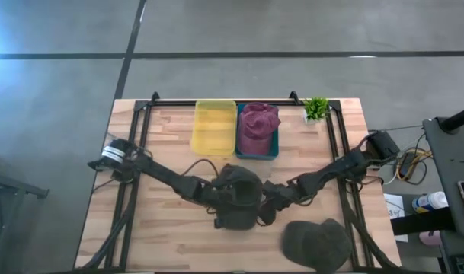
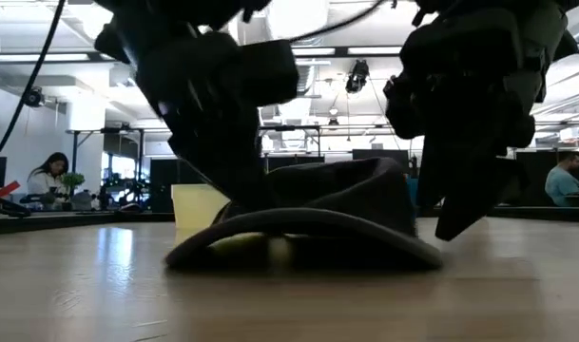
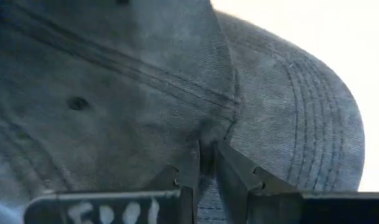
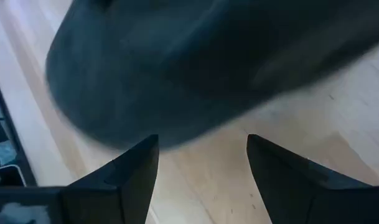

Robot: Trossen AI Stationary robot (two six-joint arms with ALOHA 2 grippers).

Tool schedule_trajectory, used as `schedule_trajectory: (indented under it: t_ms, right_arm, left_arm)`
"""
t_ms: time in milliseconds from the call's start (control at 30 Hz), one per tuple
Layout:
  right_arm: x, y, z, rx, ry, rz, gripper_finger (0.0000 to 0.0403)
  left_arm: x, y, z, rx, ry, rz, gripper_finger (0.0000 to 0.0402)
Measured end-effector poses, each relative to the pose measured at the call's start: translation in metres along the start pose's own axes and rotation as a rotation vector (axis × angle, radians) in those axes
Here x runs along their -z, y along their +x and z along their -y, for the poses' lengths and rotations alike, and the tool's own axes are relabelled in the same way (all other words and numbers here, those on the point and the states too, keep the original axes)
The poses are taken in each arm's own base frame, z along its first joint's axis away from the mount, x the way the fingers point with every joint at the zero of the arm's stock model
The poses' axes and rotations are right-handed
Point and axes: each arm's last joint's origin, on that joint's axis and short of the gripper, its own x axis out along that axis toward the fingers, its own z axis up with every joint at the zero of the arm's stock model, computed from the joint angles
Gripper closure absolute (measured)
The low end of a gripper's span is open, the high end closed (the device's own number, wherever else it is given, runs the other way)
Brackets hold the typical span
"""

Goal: Sort caps
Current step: Put the left black cap into the yellow bin

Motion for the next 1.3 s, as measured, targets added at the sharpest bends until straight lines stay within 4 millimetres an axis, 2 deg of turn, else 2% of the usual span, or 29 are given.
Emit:
schedule_trajectory:
  t_ms: [67, 233, 367, 467, 567, 667, 800, 1000, 1167, 1300]
  right_arm:
    - [-0.001, 0.002, 0.001, 0.013, 0.0, 0.012, 0.0165]
    - [-0.017, -0.003, 0.006, 0.064, -0.021, 0.153, 0.0165]
    - [-0.041, -0.02, 0.007, 0.076, -0.091, 0.293, 0.0165]
    - [-0.052, -0.043, 0.0, 0.011, -0.188, 0.352, 0.0165]
    - [-0.051, -0.066, -0.001, -0.017, -0.195, 0.319, 0.0165]
    - [-0.037, -0.075, 0.008, -0.005, -0.067, 0.167, 0.0165]
    - [-0.011, -0.064, 0.011, -0.065, 0.076, -0.017, 0.0165]
    - [0.016, -0.038, 0.008, -0.202, 0.202, -0.079, 0.0165]
    - [0.022, -0.016, 0.007, -0.226, 0.228, -0.088, 0.0165]
    - [0.013, 0.0, 0.0, -0.292, 0.24, -0.054, 0.0165]
  left_arm:
    - [-0.006, 0.004, 0.009, 0.078, -0.047, -0.027, 0.0358]
    - [-0.034, -0.006, 0.026, 0.176, -0.071, 0.017, 0.0358]
    - [-0.053, -0.025, 0.025, 0.152, 0.0, 0.047, 0.0358]
    - [-0.059, -0.042, 0.025, 0.127, 0.067, 0.021, 0.0358]
    - [-0.059, -0.06, 0.023, 0.043, 0.126, -0.035, 0.0358]
    - [-0.053, -0.079, 0.015, -0.135, 0.155, -0.085, 0.0358]
    - [-0.032, -0.08, -0.002, -0.301, 0.177, -0.225, 0.0358]
    - [0.0, -0.062, -0.023, -0.347, 0.154, -0.348, 0.0358]
    - [0.015, -0.048, -0.022, -0.23, 0.014, -0.335, 0.0358]
    - [0.013, -0.042, -0.011, -0.12, -0.113, -0.271, 0.0358]
